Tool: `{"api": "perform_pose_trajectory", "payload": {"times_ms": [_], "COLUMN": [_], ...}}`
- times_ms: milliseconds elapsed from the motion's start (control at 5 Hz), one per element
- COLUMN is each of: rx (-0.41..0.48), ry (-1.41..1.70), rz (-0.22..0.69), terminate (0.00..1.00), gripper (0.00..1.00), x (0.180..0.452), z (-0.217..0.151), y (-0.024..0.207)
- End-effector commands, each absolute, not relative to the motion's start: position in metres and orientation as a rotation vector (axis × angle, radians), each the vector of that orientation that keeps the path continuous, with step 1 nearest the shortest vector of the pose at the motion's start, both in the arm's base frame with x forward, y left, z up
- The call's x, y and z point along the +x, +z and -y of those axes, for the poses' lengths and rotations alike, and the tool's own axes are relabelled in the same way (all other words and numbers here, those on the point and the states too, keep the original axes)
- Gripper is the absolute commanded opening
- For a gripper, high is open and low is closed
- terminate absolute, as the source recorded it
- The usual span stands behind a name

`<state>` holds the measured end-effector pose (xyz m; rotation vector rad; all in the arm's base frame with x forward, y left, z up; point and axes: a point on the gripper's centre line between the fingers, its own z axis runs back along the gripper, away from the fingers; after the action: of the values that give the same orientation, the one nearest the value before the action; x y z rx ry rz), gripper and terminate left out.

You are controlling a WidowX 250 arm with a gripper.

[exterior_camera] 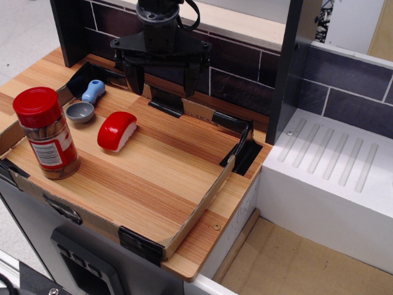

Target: Topple basil bottle

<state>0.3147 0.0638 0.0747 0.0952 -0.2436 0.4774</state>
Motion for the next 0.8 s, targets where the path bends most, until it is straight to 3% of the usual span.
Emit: {"api": "perform_pose_trajectory", "payload": {"times_ms": [0, 400, 600], "rx": [0.095, 0.060, 0.074], "ry": [0.477, -0.025, -0.276], "rz": [0.244, 0.158, 0.194], "terminate": [0.00, 0.00, 0.00], "gripper": [1.00, 1.00, 1.00], "x": [0.315, 0.299, 0.285], "z": [-0.064, -0.073, -0.081], "y": [0.075, 0.094, 0.101]}}
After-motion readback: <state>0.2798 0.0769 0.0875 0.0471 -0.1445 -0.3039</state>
